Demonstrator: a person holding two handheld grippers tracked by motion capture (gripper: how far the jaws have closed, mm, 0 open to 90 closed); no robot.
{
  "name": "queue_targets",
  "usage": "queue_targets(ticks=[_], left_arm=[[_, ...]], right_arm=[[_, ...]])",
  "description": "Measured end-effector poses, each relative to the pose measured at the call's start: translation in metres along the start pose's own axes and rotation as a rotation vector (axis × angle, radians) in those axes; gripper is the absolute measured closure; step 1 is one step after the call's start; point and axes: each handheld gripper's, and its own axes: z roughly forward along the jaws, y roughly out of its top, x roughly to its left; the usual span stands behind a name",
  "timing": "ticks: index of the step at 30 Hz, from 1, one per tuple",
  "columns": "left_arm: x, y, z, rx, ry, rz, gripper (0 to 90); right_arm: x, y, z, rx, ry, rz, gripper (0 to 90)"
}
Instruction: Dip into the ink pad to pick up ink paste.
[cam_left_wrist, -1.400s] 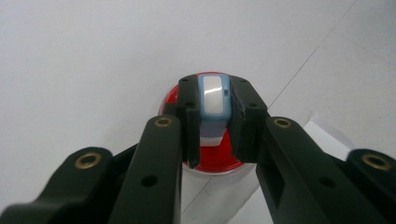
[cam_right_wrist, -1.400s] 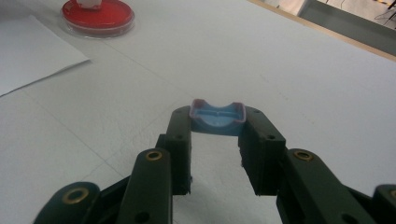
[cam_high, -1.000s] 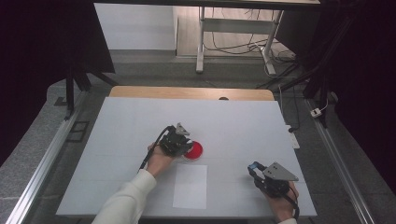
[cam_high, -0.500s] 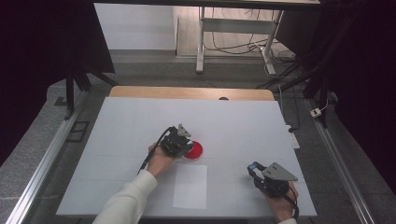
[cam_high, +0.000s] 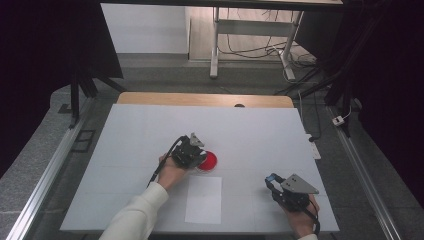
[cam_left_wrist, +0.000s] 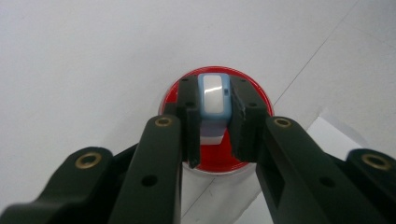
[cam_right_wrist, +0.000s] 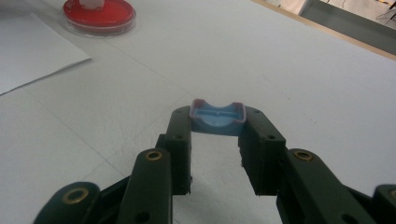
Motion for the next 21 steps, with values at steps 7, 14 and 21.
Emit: queue_targets(ticks=[7,14,21], left_arm=[[-0.001,0.001,-0.004,-0.005,0.003,0.005,75.7],[0.000,0.001,-0.008,-0.024,-0.006,-0.003,75.6],[0.002,0.000,-0.014,-0.043,-0.010,-0.011,75.7]], right_arm=[[0.000,0.000,0.000,-0.002,0.001,0.001,65.1],[-0.001,0.001,-0.001,-0.003,-0.001,0.005,65.0],[-0.002,0.000,-0.001,0.001,-0.007,0.004,65.1]])
